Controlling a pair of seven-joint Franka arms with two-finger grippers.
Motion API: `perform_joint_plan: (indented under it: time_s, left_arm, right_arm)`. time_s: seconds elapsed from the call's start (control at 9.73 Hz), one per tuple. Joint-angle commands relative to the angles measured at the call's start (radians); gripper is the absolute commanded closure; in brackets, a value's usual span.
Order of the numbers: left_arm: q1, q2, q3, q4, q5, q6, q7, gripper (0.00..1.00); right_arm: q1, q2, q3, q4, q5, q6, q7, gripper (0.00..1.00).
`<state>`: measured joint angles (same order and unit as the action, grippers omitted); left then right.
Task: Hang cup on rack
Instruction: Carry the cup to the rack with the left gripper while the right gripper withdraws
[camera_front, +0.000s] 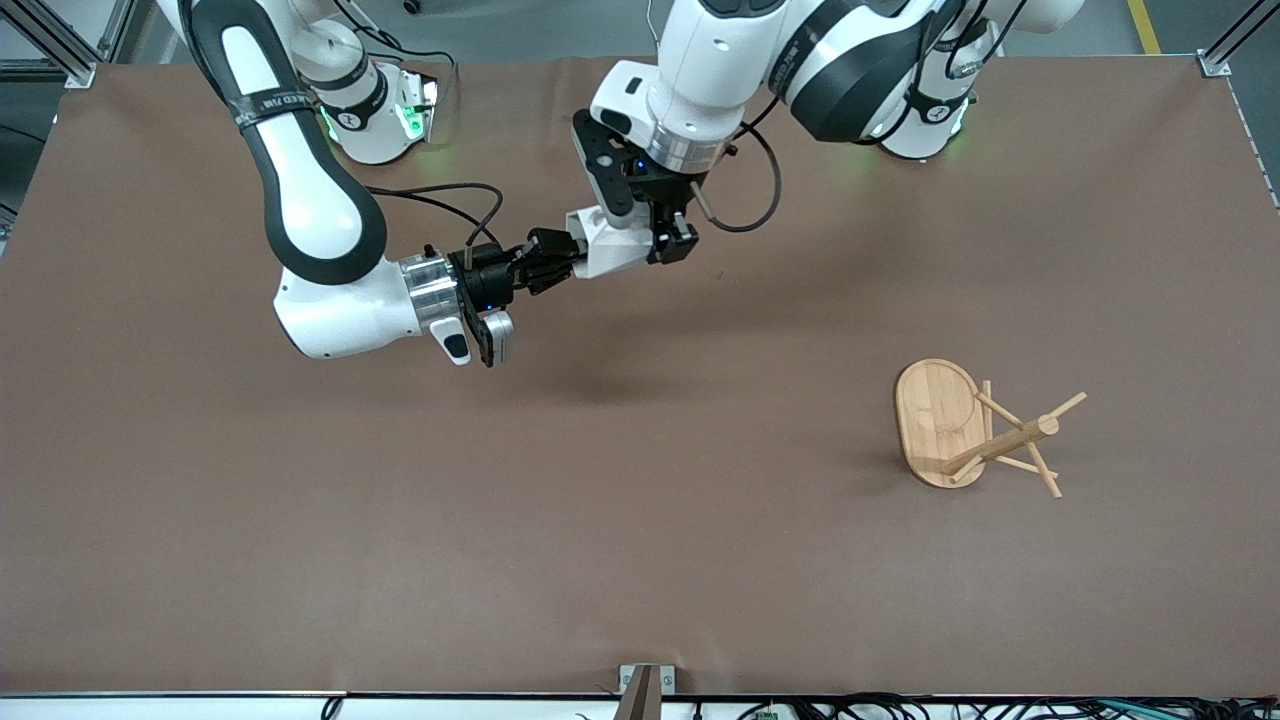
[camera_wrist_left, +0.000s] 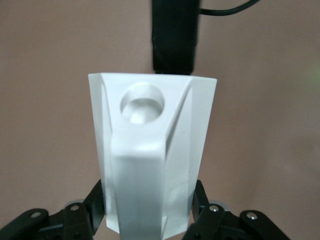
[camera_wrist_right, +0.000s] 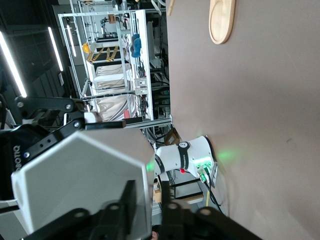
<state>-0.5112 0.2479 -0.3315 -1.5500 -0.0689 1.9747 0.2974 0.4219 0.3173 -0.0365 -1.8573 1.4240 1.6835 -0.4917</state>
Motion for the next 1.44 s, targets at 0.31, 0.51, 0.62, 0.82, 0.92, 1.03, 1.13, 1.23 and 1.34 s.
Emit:
perform_joint_plan:
  time_s: [0.31,0.51,0.62,0.82,0.92,1.03,1.13,1.23,1.34]
  left_arm:
    - [0.228,-0.035,0.008,-0.015,0.032,-0.043,-0.176,0.95]
    - [0.304,-0.041,0.008,-0.016,0.031,-0.043,-0.176,0.96]
    - [0.315,-0.039,0.008,-0.016,0.031,-0.043,-0.175,0.96]
    - [0.357,-0.041,0.014,-0.027,0.029,-0.042,-0.190,0.97]
    - [0.390,-0.064,0.011,-0.059,0.026,-0.043,-0.260,0.97]
    - [0.434,-0.085,0.005,-0.099,0.018,-0.043,-0.277,0.97]
    - [0.477,-0.123,0.005,-0.167,-0.008,-0.039,-0.281,0.97]
    - [0.500,-0.154,0.005,-0.226,-0.028,-0.036,-0.293,0.97]
    - [0.525,-0.168,0.005,-0.264,-0.031,-0.036,-0.326,0.97]
  right_arm:
    - [-0.008,-0.040,-0.051,-0.013,-0.033,0.019,-0.001,0.00]
    - [-0.009,-0.055,-0.098,-0.003,-0.100,0.103,0.051,0.00]
    - [-0.009,-0.075,-0.115,-0.003,-0.185,0.167,0.114,0.00]
    - [-0.028,-0.099,-0.153,-0.011,-0.383,0.231,0.154,0.00]
    - [-0.044,-0.110,-0.189,-0.011,-0.496,0.234,0.156,0.00]
    - [-0.049,-0.127,-0.236,-0.010,-0.614,0.232,0.156,0.00]
    - [-0.049,-0.147,-0.293,-0.010,-0.734,0.231,0.156,0.00]
    - [-0.049,-0.167,-0.328,-0.005,-0.843,0.229,0.156,0.00]
    - [-0.049,-0.191,-0.363,-0.003,-0.955,0.226,0.156,0.00]
